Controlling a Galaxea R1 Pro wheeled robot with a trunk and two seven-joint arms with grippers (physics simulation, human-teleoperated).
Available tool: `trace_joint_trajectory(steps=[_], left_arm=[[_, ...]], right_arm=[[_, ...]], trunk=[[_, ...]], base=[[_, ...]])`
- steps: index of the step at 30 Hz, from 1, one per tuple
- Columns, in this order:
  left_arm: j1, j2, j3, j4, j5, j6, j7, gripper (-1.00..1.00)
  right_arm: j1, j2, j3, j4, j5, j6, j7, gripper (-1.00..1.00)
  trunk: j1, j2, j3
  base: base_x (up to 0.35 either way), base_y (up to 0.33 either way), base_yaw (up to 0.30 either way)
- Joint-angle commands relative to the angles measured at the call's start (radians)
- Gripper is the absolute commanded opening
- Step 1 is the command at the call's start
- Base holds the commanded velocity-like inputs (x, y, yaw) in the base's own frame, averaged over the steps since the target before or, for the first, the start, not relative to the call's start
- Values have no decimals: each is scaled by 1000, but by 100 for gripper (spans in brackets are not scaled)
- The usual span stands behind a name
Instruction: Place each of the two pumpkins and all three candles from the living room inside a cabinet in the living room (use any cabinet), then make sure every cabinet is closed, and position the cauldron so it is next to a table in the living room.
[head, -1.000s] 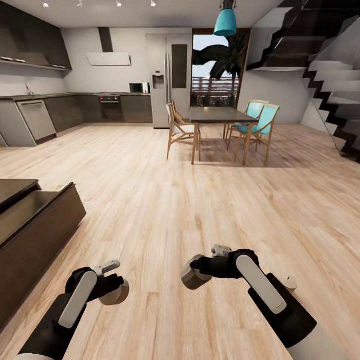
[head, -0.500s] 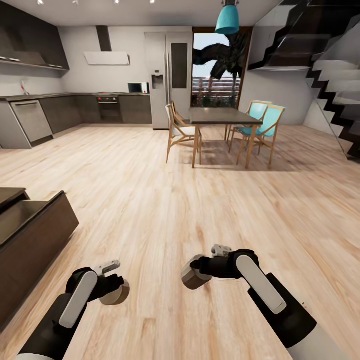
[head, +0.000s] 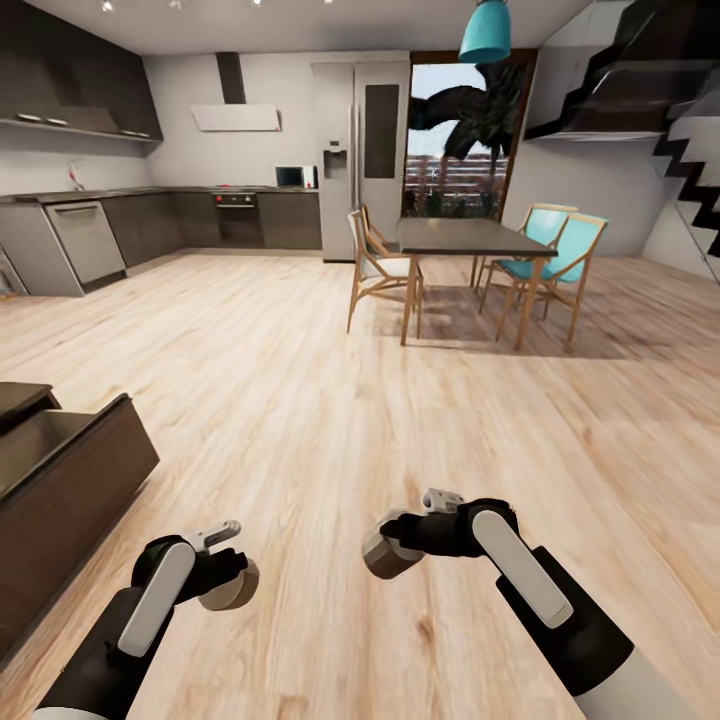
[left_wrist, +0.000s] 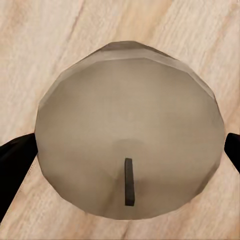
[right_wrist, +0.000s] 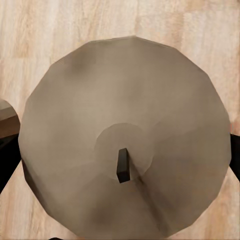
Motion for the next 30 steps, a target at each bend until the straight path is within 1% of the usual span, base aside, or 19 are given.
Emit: trace_joint_trajectory(steps=[1, 7, 18, 30], left_arm=[[-1, 1, -3, -1, 9, 1, 11, -100], [-1, 0, -4, -1, 9, 1, 11, -100], [-1, -1, -4, -1, 7, 1, 12, -100], [-1, -1, -4, -8, 7, 2, 11, -100]], right_arm=[[-1, -1, 2, -2, -12, -2, -10, -100], [-1, -1, 2, -3, -12, -2, -10, -100], [-1, -1, 2, -4, -13, -2, -10, -100], [-1, -1, 3, -4, -13, -2, -10, -100]], trunk=[[0, 0, -1], [0, 0, 2], [0, 0, 6], [0, 0, 11]], base=[[309, -11, 274], [211, -11, 278], [107, -70, 279], [17, -15, 279]])
